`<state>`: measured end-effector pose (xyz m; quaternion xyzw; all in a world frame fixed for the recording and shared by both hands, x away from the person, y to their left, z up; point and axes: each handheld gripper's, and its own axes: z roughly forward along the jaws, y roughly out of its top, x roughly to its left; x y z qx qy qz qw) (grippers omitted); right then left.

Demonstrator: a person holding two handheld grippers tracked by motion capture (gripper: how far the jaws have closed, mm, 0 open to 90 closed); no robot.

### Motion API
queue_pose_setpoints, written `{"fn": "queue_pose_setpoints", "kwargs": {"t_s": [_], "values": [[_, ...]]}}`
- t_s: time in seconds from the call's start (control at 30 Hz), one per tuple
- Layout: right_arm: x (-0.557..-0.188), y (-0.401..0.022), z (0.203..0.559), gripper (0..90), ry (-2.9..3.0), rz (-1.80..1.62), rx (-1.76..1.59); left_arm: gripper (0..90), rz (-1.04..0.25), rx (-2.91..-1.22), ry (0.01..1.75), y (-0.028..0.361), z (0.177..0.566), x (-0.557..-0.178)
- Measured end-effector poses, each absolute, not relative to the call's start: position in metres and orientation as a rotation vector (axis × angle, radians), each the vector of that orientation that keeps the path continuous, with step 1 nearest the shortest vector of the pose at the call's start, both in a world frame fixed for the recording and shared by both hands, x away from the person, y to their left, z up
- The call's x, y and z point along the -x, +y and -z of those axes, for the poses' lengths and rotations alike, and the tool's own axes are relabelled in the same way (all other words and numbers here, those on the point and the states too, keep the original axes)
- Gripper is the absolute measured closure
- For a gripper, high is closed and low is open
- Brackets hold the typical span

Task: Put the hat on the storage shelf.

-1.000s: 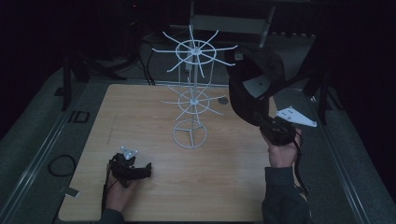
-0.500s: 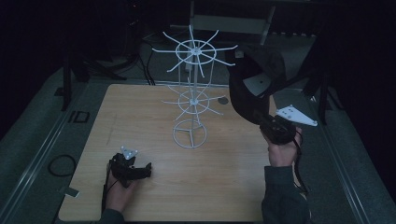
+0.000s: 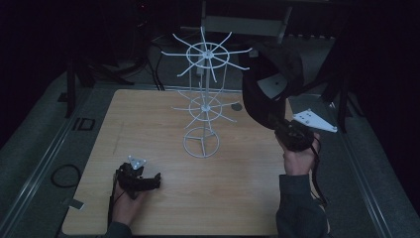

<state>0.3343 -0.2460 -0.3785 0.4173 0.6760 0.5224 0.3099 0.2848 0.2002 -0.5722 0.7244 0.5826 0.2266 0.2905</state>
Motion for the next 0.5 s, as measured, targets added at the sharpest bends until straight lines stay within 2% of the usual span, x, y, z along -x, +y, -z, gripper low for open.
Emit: {"fn": "queue_pose_setpoints", "kwargs": {"t_s": [0.5], "values": [[-0.3334,-0.2413,0.3687,86.3,1.774,-1.396,-1.075,0.2,-0.603,-1.930,1.556,0.2001,0.5722,-0.2847]]}}
